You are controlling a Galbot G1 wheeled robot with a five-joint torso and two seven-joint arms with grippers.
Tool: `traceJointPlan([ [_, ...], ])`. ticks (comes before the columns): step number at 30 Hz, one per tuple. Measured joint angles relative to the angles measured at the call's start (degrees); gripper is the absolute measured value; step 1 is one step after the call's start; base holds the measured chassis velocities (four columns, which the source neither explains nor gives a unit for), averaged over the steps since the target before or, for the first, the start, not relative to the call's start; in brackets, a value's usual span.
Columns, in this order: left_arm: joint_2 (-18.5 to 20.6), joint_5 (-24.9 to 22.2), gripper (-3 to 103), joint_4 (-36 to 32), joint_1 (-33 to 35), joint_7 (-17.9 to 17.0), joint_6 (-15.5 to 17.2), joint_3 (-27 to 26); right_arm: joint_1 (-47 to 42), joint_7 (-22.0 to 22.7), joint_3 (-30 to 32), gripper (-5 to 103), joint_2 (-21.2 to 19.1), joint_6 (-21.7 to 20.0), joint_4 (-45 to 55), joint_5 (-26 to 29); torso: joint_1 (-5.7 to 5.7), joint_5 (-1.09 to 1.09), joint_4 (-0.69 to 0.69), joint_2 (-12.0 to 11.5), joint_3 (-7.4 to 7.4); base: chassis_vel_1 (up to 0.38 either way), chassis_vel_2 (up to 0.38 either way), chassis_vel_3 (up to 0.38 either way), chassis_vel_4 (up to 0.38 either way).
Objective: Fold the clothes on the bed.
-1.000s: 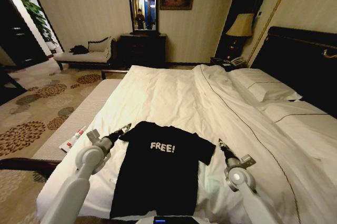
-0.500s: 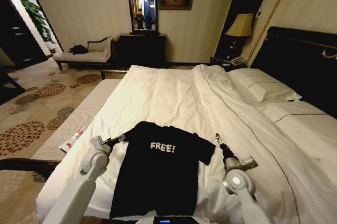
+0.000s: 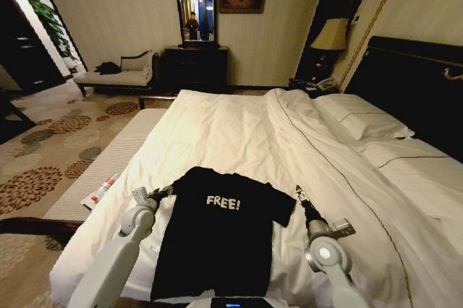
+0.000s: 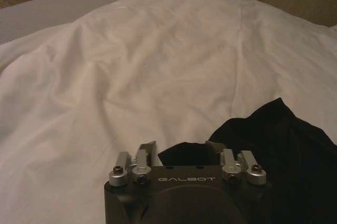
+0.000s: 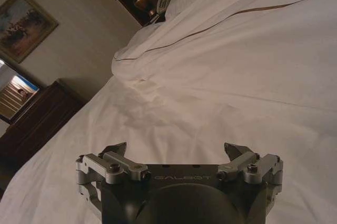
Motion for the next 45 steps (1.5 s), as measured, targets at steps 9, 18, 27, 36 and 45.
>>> traceJointPlan([
  [9,-0.2,-0.2,24,1.8,-2.1,0.0,-0.6,1.1,0.3,0.2,-0.4,100,0.3,0.0,-1.1,-0.2,0.0,0.0,0.0,0.0,0.0,0.0,0.0,0.0,0.0],
  [18,-0.6,-1.2,0,1.1,-2.8,0.8,-1.3,1.2,0.5,0.4,-0.6,100,0.4,0.0,-1.8,-0.2,0.0,0.0,0.0,0.0,0.0,0.0,0.0,0.0,0.0],
  [27,0.0,-4.1,0,-2.6,-3.0,1.4,-1.3,-0.3,0.9,0.7,-1.0,100,0.5,-0.1,-2.6,-0.2,0.0,0.0,0.0,0.0,0.0,0.0,0.0,0.0,0.0],
  [36,1.3,-6.0,0,-0.9,-5.7,1.5,-1.2,-1.6,1.2,0.7,-1.2,100,0.6,-0.2,-2.8,-0.2,0.0,0.0,0.0,0.0,0.0,0.0,0.0,0.0,0.0],
  [45,0.8,-6.1,0,2.9,-8.5,1.6,-1.1,-1.9,1.0,0.7,-1.0,100,0.6,-0.2,-2.9,-0.1,0.0,0.0,0.0,0.0,0.0,0.0,0.0,0.0,0.0],
])
